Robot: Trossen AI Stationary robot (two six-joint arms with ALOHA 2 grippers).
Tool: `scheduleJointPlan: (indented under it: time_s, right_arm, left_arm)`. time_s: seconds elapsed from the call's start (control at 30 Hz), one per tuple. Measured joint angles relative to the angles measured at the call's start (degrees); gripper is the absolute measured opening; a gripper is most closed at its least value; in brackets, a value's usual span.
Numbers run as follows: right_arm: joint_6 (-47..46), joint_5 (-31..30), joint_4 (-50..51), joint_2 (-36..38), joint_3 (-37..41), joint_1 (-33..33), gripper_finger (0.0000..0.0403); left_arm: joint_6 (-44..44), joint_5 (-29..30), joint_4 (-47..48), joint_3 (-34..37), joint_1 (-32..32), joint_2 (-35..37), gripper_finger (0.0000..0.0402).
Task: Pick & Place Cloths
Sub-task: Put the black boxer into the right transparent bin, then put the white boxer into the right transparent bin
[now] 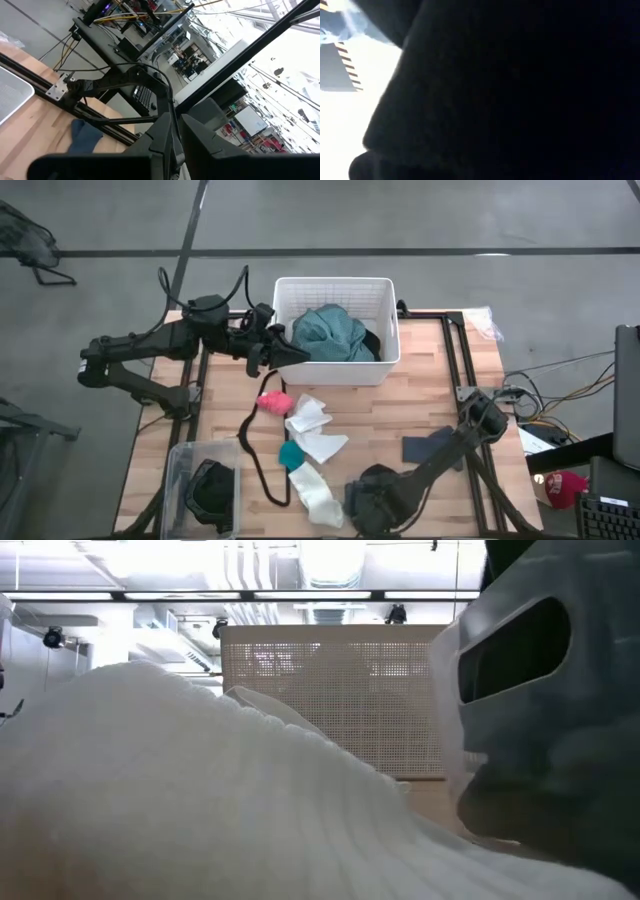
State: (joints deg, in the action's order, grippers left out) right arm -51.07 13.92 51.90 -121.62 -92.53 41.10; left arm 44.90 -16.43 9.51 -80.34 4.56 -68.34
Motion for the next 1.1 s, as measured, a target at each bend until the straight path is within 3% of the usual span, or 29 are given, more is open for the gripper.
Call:
scheduleJointPlan:
  time_s: [0.23, 0.73, 1.1]
  right_arm:
    - [-1.4, -4.1, 1.8, 2.3, -2.9, -0.1, 0.0069]
    - [-2.5, -8.7, 12.8, 2.9, -14.8, -0.1, 0.0215]
    - [-2.3, -27.9, 29.0, 3.2, -31.7, -0.7, 0.0251]
  left_arm:
    - [0.1, -0.2, 0.1, 0.0, 0.0, 0.0, 0.0046]
    - [0.1, -2.0, 8.4, 0.0, 0.0, 0.1, 0.0046]
    - [-0.1, -4.4, 14.0, 2.0, -0.5, -0.1, 0.0046]
